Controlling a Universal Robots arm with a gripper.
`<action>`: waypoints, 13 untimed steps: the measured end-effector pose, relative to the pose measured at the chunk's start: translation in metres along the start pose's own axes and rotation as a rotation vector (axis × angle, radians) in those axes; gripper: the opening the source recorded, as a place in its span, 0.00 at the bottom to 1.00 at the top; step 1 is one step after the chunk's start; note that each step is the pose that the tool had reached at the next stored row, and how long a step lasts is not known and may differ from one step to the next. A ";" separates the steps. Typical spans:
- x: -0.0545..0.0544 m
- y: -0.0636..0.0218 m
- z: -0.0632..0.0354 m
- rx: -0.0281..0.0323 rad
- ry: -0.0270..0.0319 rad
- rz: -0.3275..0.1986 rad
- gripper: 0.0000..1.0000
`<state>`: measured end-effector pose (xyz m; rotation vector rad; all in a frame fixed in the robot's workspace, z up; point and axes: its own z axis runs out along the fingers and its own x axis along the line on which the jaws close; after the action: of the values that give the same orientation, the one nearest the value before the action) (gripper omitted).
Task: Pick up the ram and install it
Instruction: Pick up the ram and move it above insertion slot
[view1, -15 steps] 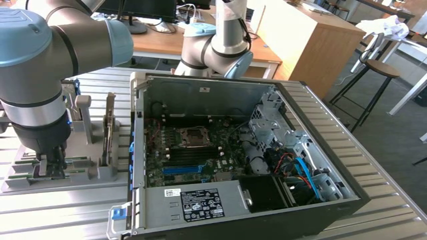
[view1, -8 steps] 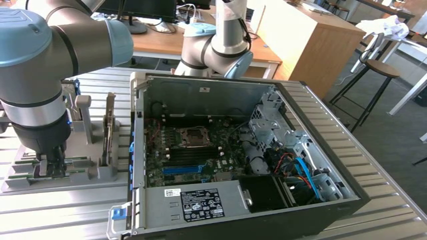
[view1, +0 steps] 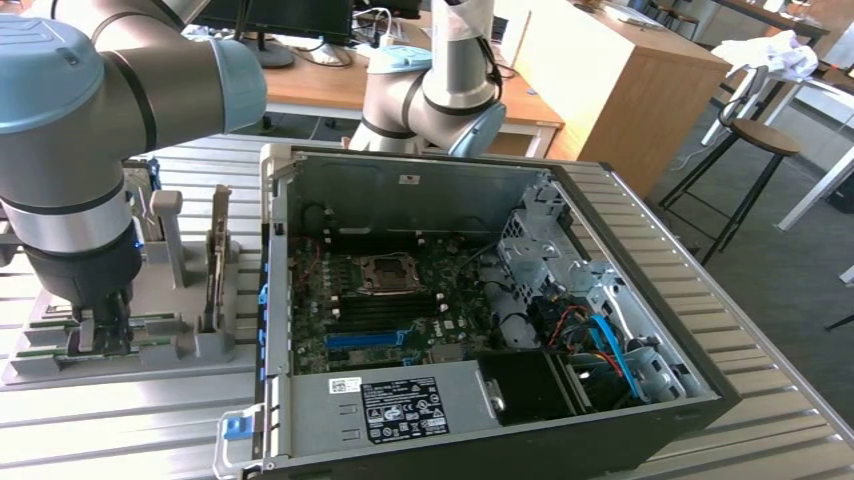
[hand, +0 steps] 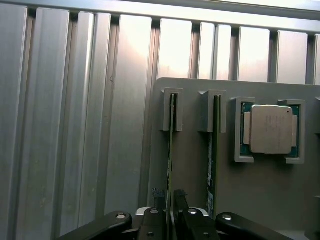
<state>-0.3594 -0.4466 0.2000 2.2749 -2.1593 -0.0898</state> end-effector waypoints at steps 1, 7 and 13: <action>0.000 0.0000 0.0000 0.0000 0.0000 0.000 0.21; 0.000 0.0000 -0.0007 -0.0003 0.0002 0.000 0.21; 0.000 0.0000 -0.0015 -0.0001 0.0000 0.000 0.21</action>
<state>-0.3594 -0.4466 0.2015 2.2748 -2.1592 -0.0899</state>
